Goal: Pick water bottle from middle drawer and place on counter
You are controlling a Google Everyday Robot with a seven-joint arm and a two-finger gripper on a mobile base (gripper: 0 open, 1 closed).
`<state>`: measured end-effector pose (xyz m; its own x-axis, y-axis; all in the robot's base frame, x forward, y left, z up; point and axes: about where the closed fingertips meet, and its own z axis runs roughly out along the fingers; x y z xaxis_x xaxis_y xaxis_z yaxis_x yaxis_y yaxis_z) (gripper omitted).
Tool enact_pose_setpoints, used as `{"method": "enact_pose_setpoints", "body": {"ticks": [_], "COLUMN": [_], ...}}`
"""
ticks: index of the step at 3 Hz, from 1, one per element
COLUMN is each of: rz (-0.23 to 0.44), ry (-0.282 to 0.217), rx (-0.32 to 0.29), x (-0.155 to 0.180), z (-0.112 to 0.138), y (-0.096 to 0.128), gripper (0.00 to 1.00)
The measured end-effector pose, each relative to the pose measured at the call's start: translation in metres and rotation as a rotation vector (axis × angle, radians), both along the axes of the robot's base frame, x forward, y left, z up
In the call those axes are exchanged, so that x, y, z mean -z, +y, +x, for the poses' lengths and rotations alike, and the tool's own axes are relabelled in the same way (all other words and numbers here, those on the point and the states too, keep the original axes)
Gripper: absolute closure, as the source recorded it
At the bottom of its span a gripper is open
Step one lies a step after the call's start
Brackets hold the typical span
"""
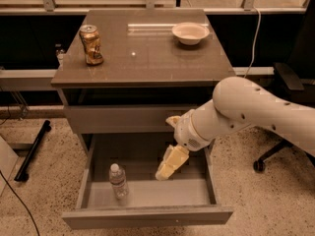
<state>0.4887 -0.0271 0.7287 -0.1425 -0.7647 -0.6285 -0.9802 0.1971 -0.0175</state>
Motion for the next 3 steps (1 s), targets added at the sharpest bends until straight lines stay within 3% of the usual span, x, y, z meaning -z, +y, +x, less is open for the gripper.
{"method": "enact_pose_setpoints", "body": {"ticks": [3], "rz": [0.226], "ry": [0.045], "rx": [0.035], "x": [0.074], "z": [0.012], "y": [0.057], "gripper": [0.00]}}
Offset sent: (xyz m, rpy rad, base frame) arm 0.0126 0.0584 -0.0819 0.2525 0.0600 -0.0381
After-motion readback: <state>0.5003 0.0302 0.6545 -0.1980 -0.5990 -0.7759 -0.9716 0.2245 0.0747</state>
